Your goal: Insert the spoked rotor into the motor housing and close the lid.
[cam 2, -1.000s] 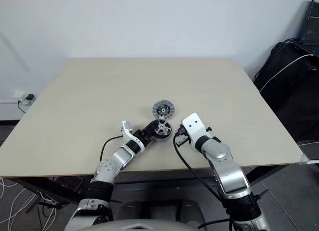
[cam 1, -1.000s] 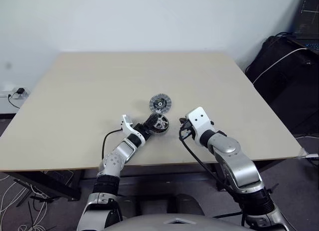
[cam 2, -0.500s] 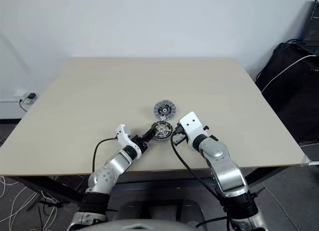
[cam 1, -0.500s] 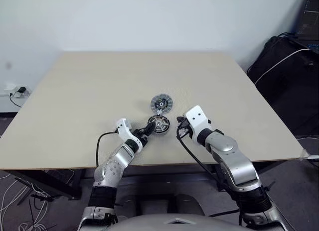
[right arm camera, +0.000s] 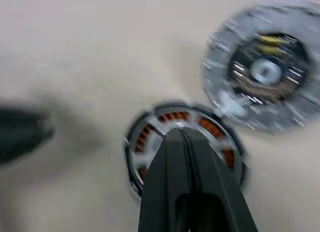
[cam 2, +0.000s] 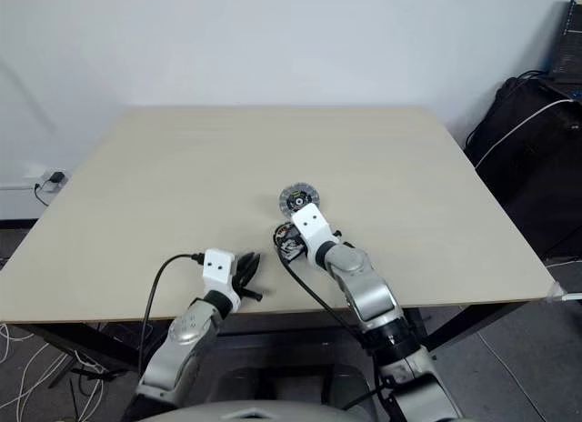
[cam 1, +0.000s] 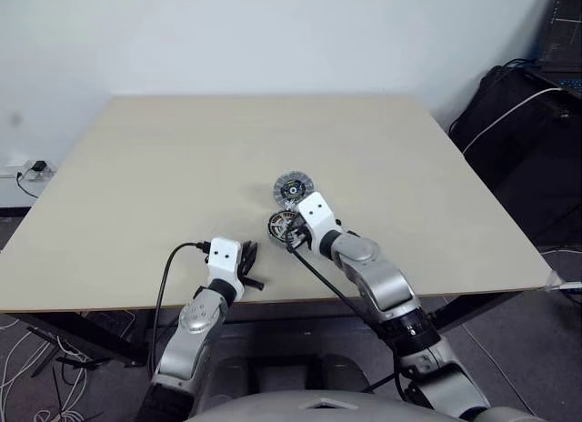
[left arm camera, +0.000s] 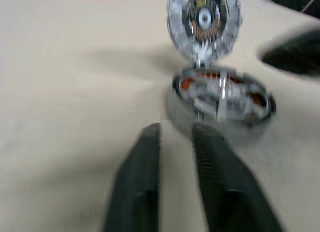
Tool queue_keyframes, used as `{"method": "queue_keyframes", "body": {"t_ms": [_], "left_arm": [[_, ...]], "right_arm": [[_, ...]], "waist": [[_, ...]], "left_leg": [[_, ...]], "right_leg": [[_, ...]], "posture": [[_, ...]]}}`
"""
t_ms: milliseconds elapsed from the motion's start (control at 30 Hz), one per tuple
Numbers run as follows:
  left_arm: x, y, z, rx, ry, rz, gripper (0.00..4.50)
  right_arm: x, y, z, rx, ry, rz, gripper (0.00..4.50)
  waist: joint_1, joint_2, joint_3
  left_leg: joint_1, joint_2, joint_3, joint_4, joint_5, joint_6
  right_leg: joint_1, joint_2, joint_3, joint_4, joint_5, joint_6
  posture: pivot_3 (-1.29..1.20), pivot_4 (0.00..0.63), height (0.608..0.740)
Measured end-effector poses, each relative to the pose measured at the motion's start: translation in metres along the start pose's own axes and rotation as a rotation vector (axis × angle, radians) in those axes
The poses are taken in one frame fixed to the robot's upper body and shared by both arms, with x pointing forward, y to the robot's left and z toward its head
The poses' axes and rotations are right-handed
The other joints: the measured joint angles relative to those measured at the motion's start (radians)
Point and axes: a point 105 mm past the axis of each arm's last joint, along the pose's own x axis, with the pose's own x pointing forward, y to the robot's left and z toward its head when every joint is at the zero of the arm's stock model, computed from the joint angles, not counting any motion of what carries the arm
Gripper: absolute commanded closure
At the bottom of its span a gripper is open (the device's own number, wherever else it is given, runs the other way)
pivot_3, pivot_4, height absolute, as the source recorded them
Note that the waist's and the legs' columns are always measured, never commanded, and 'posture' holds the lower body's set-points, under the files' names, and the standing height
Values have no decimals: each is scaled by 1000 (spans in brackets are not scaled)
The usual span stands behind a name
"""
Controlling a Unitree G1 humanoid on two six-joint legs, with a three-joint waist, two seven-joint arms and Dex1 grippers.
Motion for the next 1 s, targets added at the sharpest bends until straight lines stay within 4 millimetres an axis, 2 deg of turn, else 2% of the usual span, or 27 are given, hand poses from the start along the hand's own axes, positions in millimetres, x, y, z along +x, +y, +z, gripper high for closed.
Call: {"method": "queue_keyframes", "body": {"t_ms": [167,333,500,767,867,1000], "left_arm": [[-17,-4,-13,155,8,-34,4477],[-27,-13,-27,121,49,-41,4477],[-27,-18,-22,101,27,-50,4477],[-25,-17,-20,86,15,-51,4477],[-23,-18,-16,87,4,-61,4477],[-19,-20,-11,83,-20,-72,4500]], "right_arm": [[13,1,8,-14,-18,9,4500],[22,-1,4,-23,-5,-5,4500],[29,-5,-20,-23,76,-13,4500],[26,-2,-23,-73,91,50,4500],[18,-3,-13,-147,71,120,4500],[2,-4,4,-326,66,257,3610]], "waist": [[2,2,-1],[1,5,-1],[0,7,-1],[0,11,-3],[0,11,-3],[0,11,-3]], "left_leg": [[0,0,0,0,0,0],[0,0,0,0,0,0],[0,0,0,0,0,0],[3,0,0,0,0,0],[3,0,0,0,0,1],[3,0,0,0,0,2]], "right_leg": [[0,0,0,0,0,0],[-1,-4,0,0,0,0],[-1,-3,-1,1,0,0],[1,-1,0,1,0,0],[1,-1,0,1,0,0],[1,-1,-1,0,0,0]], "posture": [[0,0,740],[0,0,740],[0,0,740],[0,0,740],[0,0,740],[0,0,740]]}}
